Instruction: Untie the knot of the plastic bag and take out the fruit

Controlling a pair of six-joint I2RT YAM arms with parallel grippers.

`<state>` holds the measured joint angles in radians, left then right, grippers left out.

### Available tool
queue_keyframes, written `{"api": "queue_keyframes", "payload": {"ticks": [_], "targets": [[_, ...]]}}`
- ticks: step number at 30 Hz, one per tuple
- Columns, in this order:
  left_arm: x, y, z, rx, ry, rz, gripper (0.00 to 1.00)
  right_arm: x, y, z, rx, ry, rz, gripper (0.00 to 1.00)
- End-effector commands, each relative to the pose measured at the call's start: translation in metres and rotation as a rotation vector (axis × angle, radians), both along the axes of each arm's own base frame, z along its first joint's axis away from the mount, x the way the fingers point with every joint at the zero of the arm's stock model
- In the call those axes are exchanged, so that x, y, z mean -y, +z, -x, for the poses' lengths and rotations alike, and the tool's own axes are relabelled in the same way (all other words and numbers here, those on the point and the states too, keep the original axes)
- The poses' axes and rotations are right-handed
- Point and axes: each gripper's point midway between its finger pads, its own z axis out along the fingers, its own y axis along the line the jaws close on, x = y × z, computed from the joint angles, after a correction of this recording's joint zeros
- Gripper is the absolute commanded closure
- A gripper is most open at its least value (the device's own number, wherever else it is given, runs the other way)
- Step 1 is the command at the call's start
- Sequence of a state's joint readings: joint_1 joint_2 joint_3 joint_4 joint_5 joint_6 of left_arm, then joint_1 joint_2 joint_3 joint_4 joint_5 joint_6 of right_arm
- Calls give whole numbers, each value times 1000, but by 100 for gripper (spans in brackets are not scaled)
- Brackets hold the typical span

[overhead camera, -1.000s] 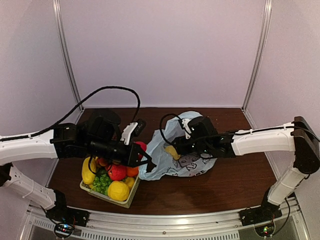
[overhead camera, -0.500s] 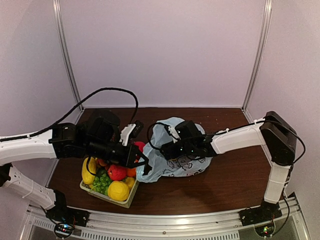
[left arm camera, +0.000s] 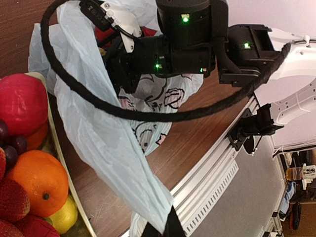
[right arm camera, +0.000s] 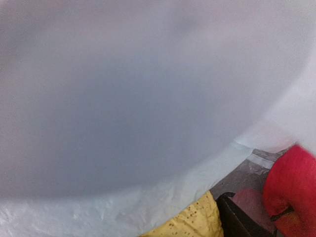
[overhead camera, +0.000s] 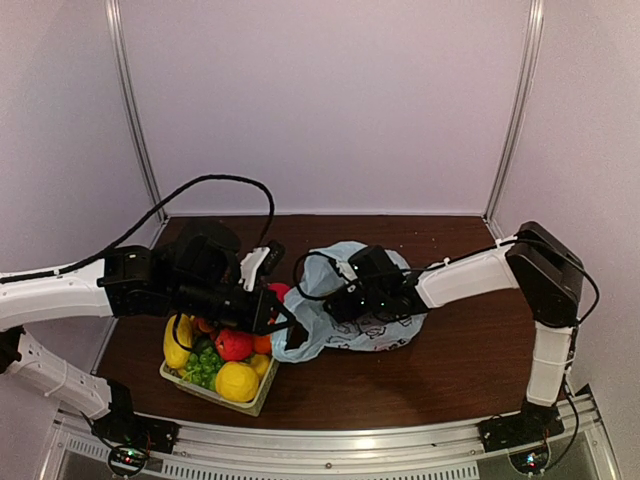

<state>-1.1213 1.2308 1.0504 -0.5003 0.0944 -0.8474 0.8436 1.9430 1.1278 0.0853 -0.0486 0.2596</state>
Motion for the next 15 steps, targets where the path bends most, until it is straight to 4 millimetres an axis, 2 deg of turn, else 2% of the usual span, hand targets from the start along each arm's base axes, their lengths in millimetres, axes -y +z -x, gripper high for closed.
{"api": "queue_keyframes", "payload": {"ticks": [1, 6, 12, 15], "targets": [[0, 7, -4, 19, 24, 11, 100, 16, 13, -9, 32, -44, 9, 37], [12, 10, -13, 46, 16, 6, 100, 50, 16, -9, 35, -99, 26, 41], [32, 23, -42, 122, 17, 12, 100, 97, 40, -4, 68, -171, 31, 41], [39, 27, -56, 116, 14, 60, 100, 111, 51, 4, 78, -177, 27, 41]]}}
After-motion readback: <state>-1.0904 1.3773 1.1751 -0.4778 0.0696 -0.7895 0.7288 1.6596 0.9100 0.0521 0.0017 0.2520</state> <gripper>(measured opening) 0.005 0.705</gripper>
